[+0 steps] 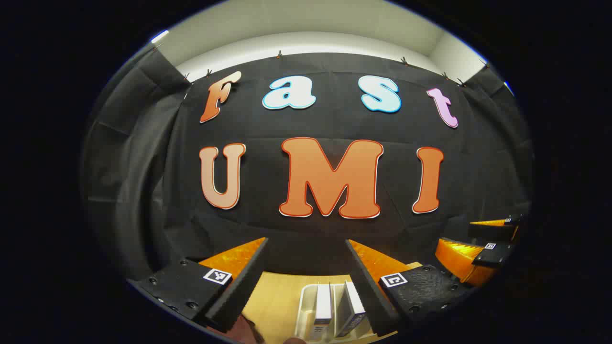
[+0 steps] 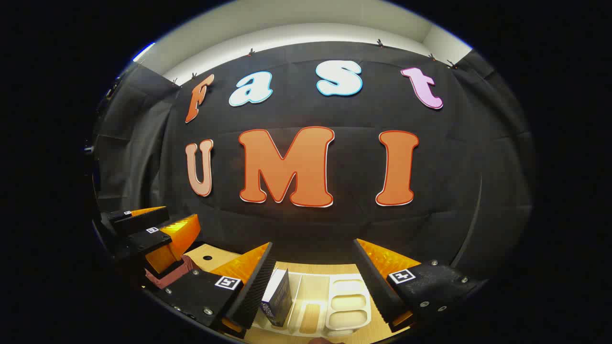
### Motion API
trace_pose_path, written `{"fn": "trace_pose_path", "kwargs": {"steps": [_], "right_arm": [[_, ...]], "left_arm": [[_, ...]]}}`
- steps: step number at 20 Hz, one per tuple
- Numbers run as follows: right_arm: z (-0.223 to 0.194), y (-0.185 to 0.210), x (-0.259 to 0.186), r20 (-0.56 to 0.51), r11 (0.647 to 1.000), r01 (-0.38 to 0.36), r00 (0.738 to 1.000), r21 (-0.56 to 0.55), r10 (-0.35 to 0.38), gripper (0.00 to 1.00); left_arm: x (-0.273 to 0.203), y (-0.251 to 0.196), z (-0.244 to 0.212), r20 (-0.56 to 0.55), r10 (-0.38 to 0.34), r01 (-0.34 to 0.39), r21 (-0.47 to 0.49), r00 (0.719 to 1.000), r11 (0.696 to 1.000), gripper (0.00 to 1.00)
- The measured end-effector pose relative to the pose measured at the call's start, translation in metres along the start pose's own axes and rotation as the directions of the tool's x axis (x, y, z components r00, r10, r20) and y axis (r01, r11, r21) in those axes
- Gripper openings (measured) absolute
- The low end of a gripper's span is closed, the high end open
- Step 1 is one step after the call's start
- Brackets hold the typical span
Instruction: Open the schoolbag, grab two books from the bookshelf and put them into the schoolbag.
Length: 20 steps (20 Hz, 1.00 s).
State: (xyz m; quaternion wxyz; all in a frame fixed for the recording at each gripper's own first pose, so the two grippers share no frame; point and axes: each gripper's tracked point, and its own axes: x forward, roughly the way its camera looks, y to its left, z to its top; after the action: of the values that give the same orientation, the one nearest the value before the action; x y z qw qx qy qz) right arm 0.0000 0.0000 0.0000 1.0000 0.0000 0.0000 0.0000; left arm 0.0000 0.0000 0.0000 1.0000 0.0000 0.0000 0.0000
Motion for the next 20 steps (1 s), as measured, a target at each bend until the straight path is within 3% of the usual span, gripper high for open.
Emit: {"fn": "trace_pose_path", "kwargs": {"steps": [10, 20], "right_arm": [[-0.004, -0.002, 0.0, -0.014, 1.0, 0.011, 1.0, 0.008, -0.01, 0.96], [0.0, 0.008, 0.008, -0.001, 1.0, -0.016, 1.0, 0.0, 0.016, 0.96]], "left_arm": [[0.002, -0.009, -0.008, -0.018, -0.023, 0.023, 0.011, 1.0, 1.0, 0.96], [0.004, 0.0, -0.001, 0.007, 0.005, -0.005, 0.037, 1.0, 0.999, 0.96]]}}
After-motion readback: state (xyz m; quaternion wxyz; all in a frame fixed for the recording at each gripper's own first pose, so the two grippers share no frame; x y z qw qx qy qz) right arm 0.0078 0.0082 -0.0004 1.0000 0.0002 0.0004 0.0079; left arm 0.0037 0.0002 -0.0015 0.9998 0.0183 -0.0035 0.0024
